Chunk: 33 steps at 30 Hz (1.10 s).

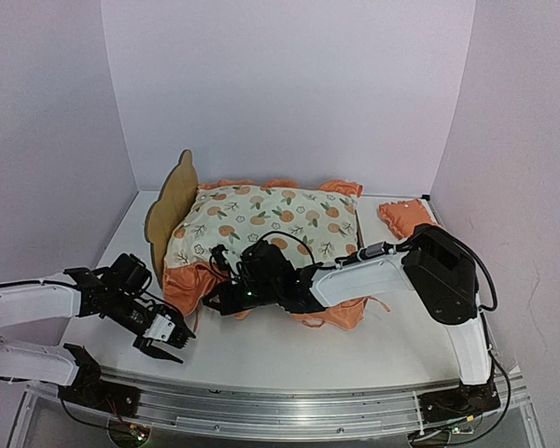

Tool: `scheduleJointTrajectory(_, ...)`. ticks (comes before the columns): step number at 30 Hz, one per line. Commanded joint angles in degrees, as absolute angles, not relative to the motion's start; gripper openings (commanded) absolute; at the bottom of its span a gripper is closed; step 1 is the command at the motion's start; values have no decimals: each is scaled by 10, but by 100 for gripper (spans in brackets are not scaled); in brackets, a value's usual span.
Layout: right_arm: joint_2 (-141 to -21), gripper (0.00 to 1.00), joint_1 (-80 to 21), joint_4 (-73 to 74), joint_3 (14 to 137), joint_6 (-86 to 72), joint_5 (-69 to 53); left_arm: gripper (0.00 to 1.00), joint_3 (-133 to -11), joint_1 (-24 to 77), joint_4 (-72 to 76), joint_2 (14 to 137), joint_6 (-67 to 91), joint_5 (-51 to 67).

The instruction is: Set up the pet bed

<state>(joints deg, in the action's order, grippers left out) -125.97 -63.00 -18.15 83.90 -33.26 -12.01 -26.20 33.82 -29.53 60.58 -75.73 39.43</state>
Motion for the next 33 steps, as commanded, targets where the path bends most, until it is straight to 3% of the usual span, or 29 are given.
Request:
scheduleJointTrajectory(1, -1224, 0, -631, -186, 857, -336, -116, 65, -210, 340, -22, 611, -696, 268)
scheduleJointTrajectory(6, -1224, 0, -630, -185, 854, -334, -117, 63, -219, 322, 72, 643, -637, 183)
scheduleJointTrajectory(16, -1232, 0, -631, -185, 850, -341, -124, 59, -228, 258, 72, 600, -692, 310)
scheduleJointTrajectory(24, -1237, 0, -630, -185, 851, -359, -135, 54, -270, 258, 98, 663, -687, 305)
scheduleJointTrajectory(29, -1241, 0, -631, -185, 855, -361, -148, 47, -278, 258, 115, 694, -710, 315)
scheduleJointTrajectory(33, -1240, 0, -631, -187, 857, -362, -158, 33, -289, 258, 100, 706, -735, 330)
